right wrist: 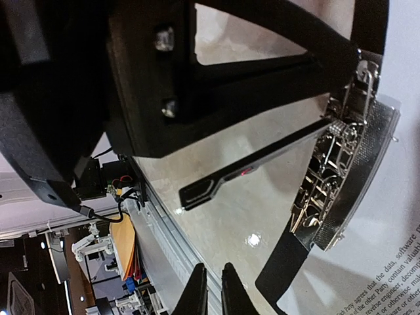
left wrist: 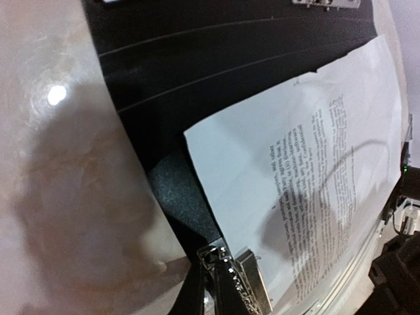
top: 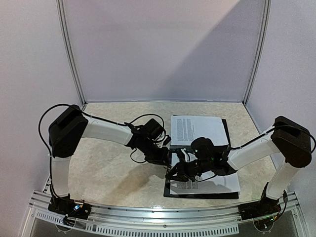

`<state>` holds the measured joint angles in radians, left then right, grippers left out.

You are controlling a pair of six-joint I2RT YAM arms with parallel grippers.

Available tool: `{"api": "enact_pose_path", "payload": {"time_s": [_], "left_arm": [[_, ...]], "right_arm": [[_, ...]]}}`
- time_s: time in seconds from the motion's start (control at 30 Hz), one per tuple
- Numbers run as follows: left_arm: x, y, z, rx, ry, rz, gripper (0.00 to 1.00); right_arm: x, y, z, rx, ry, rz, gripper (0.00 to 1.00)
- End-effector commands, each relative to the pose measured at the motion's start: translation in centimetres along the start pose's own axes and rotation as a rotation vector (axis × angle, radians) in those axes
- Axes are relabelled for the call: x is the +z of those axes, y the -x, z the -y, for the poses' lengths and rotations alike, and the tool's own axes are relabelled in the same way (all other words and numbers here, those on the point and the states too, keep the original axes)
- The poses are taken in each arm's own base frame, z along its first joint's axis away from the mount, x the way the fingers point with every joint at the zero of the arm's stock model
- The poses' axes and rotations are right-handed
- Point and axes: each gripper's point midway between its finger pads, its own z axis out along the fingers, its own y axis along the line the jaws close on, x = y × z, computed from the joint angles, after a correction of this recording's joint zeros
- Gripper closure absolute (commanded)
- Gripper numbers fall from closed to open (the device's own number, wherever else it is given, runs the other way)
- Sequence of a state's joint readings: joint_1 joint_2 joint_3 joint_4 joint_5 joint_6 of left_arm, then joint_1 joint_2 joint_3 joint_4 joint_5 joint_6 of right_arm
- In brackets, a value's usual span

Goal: Put the files into the folder
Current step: Clamp the file and folder with some files.

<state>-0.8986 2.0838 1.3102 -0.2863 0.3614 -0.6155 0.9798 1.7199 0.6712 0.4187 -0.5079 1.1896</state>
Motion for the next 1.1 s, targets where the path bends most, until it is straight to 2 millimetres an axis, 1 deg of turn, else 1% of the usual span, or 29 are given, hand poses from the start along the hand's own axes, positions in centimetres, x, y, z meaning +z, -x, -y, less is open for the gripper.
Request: {"api": "enact_pose_path", "payload": {"time_s": [0.0,0.03,0.07,0.1,0.13,0.17,0.2,0.27,0.3,0.33,0.4,0.5,0.53,0.6,0.67,0.77,0.9,1.0,1.07], "left_arm": [[2.9,-4.7,-4.1,-0.038,0.107,-0.133,0.99],[2.9,-4.7,-4.0,-0.041,0.104,-0.132,0.99],[2.8,-4.7,-3.9,-0.045,0.101,-0.129,0.99],[2.8,-4.6,-3.8,-0.050,0.095,-0.124,1.00],[2.8,-4.6,-3.7,-0.057,0.086,-0.121,1.00],[2.8,-4.7,-3.5,-0.073,0.076,-0.119,1.00],[2.7,-4.6,-3.3,-0.085,0.065,-0.114,1.00],[2.7,-4.9,-3.1,-0.115,0.047,-0.108,1.00],[2.5,-4.8,-3.0,-0.130,0.042,-0.097,1.00],[2.4,-4.8,-2.9,-0.148,0.039,-0.086,1.00],[2.3,-5.0,-2.9,-0.196,0.029,-0.068,1.00],[2.1,-5.6,-2.8,-0.278,0.012,-0.044,1.00],[1.9,-5.7,-2.7,-0.297,0.006,-0.031,1.00],[1.4,-5.6,-2.6,-0.312,0.026,0.002,1.00],[0.5,-5.1,-2.7,-0.300,0.081,0.045,1.00],[-1.2,-4.3,-3.4,-0.307,0.189,0.113,1.00],[-2.5,-4.4,-4.4,-0.387,0.272,0.139,1.00],[-2.9,-4.7,-4.5,-0.436,0.285,0.149,1.00],[-3.2,-5.0,-4.7,-0.476,0.292,0.156,1.00]], "right_arm": [[-0.7,0.2,-1.1,-0.018,0.001,0.023,0.91],[-1.1,0.2,-0.5,-0.025,-0.039,0.028,0.90],[-1.9,0.5,-0.4,-0.030,-0.075,0.045,0.89],[-2.6,0.6,0.9,-0.031,-0.151,0.056,0.87],[-3.9,0.9,2.2,-0.024,-0.230,0.079,0.84],[-5.2,1.1,3.7,-0.038,-0.320,0.107,0.77],[-7.0,1.4,4.5,-0.046,-0.394,0.147,0.71],[-10.7,1.9,6.8,-0.075,-0.561,0.225,0.54],[-12.6,1.9,7.2,-0.081,-0.608,0.263,0.47],[-14.2,2.1,8.4,-0.078,-0.667,0.302,0.43],[-17.1,1.8,9.6,-0.050,-0.704,0.356,0.37],[-19.9,1.4,11.7,0.022,-0.717,0.421,0.30],[-20.8,1.5,11.8,0.036,-0.697,0.451,0.29],[-22.0,1.3,12.7,0.065,-0.696,0.481,0.27],[-22.9,1.2,13.0,0.072,-0.700,0.498,0.26],[-23.6,0.6,14.0,0.076,-0.750,0.484,0.25],[-24.1,-0.1,15.3,0.087,-0.803,0.473,0.22],[-24.0,0.0,15.5,0.087,-0.792,0.480,0.20],[-23.6,0.2,15.3,0.081,-0.776,0.468,0.19]]}}
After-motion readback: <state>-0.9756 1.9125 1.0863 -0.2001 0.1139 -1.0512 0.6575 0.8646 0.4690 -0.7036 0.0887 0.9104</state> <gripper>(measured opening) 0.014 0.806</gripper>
